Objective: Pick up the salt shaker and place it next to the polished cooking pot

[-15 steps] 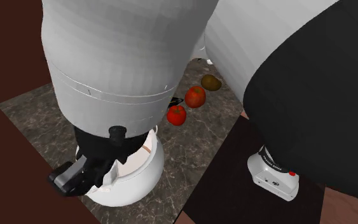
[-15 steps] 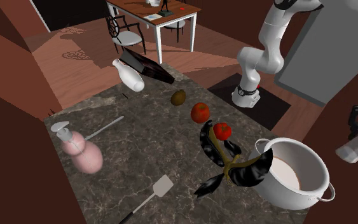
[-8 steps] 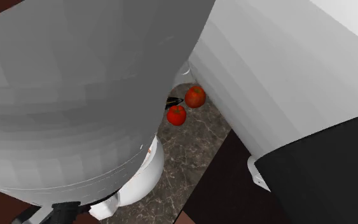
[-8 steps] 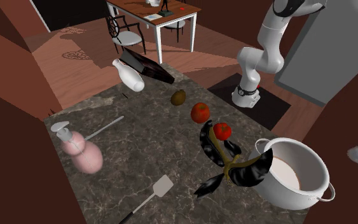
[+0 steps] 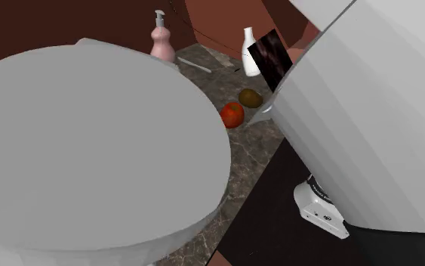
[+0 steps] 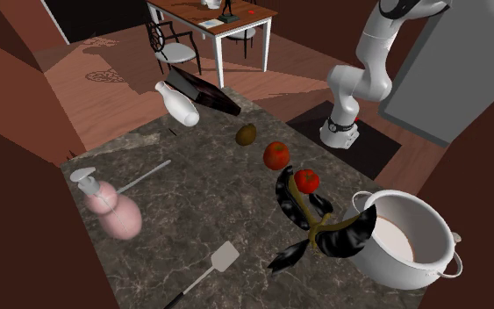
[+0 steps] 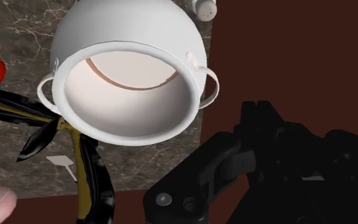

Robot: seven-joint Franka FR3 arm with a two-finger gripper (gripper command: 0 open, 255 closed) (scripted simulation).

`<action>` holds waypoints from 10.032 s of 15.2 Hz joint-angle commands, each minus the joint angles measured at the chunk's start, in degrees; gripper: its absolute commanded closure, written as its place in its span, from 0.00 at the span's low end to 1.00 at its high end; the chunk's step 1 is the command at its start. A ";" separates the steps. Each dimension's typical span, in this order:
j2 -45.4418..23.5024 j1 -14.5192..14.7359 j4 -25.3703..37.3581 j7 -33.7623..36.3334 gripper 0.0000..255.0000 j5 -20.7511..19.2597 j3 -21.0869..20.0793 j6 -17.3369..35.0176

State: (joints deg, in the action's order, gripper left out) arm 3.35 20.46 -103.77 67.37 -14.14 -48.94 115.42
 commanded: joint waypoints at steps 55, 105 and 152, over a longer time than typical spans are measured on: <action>-14.88 -1.30 -14.07 25.41 1.00 -14.26 -2.17 16.81; -11.67 -13.57 9.78 -4.68 1.00 -1.35 2.37 -2.98; -40.09 -16.40 25.92 -17.20 1.00 -14.31 12.60 6.60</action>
State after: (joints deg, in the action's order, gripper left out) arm -36.45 3.97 -77.67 50.01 -28.25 -36.47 121.56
